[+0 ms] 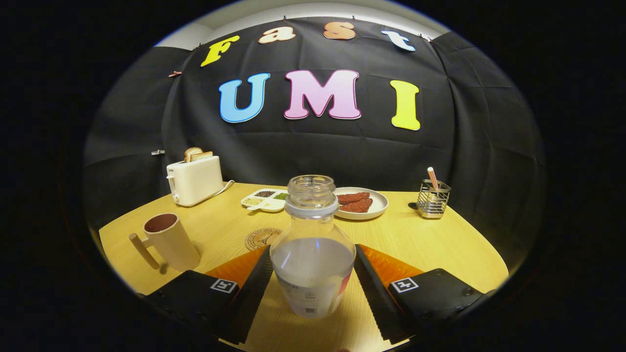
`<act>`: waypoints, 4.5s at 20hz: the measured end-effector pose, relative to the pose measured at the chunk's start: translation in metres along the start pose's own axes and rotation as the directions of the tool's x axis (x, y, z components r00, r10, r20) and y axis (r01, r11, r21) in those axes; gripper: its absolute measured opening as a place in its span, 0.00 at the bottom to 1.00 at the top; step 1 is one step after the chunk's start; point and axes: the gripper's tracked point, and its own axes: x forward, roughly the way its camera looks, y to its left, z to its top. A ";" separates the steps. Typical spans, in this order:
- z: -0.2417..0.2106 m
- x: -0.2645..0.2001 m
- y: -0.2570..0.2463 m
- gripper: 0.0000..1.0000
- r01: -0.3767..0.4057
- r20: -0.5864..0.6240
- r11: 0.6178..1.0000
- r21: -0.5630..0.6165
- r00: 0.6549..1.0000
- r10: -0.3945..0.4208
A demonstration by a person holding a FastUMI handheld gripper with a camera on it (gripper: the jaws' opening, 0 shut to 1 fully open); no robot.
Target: Take the bottle from table, then pour the juice into the cup, finally place the bottle on the coaster
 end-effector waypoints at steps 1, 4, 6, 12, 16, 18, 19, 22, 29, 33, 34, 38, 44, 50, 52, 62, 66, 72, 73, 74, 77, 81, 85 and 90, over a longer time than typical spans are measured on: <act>-0.001 0.001 0.002 0.97 -0.013 -0.003 1.000 0.001 1.000 0.013; -0.003 0.001 0.006 0.98 -0.028 -0.008 1.000 -0.009 1.000 0.028; -0.002 0.002 0.002 0.95 -0.017 -0.003 1.000 -0.019 1.000 0.017; -0.003 0.003 0.013 0.78 -0.057 -0.034 0.996 -0.069 0.998 0.055; 0.010 0.003 0.023 0.75 -0.097 -0.044 0.980 -0.172 0.995 0.091; 0.022 0.004 0.030 0.75 -0.110 -0.029 0.967 -0.231 0.994 0.106; 0.027 0.007 0.033 0.75 -0.114 -0.028 0.957 -0.267 0.994 0.110; 0.029 0.014 0.038 0.75 -0.111 -0.074 0.923 -0.368 0.993 0.090; 0.062 0.024 0.071 0.75 -0.099 -0.031 0.795 -0.599 0.995 0.100; 0.068 0.031 0.092 0.75 -0.079 -0.018 0.699 -0.711 0.995 0.093; 0.067 0.033 0.096 0.75 -0.073 -0.019 0.679 -0.731 0.996 0.088; 0.070 0.037 0.114 0.75 -0.045 -0.002 0.555 -0.830 0.997 0.079; 0.071 0.042 0.131 0.75 -0.021 0.014 0.404 -0.914 0.996 0.083; 0.062 0.045 0.155 0.75 -0.007 0.021 0.232 -0.973 0.993 0.118; 0.056 0.050 0.155 0.75 -0.007 0.010 0.163 -0.987 0.995 0.104; 0.054 0.072 0.170 0.75 0.008 -0.004 -0.088 -0.996 0.991 0.134; 0.051 0.073 0.180 0.75 0.015 -0.018 -0.179 -0.984 0.983 0.182; 0.050 0.077 0.185 0.75 0.022 -0.030 -0.249 -0.968 0.978 0.206; 0.051 0.077 0.186 0.75 0.027 -0.031 -0.263 -0.965 0.977 0.213; 0.052 0.078 0.188 0.75 0.030 -0.033 -0.277 -0.960 0.975 0.219; 0.052 0.079 0.189 0.75 0.036 -0.039 -0.311 -0.950 0.972 0.233; 0.052 0.079 0.188 0.75 0.039 -0.051 -0.353 -0.935 0.969 0.243; 0.053 0.080 0.188 0.75 0.053 -0.056 -0.392 -0.918 0.964 0.261; 0.054 0.082 0.186 0.75 0.053 -0.061 -0.414 -0.909 0.965 0.257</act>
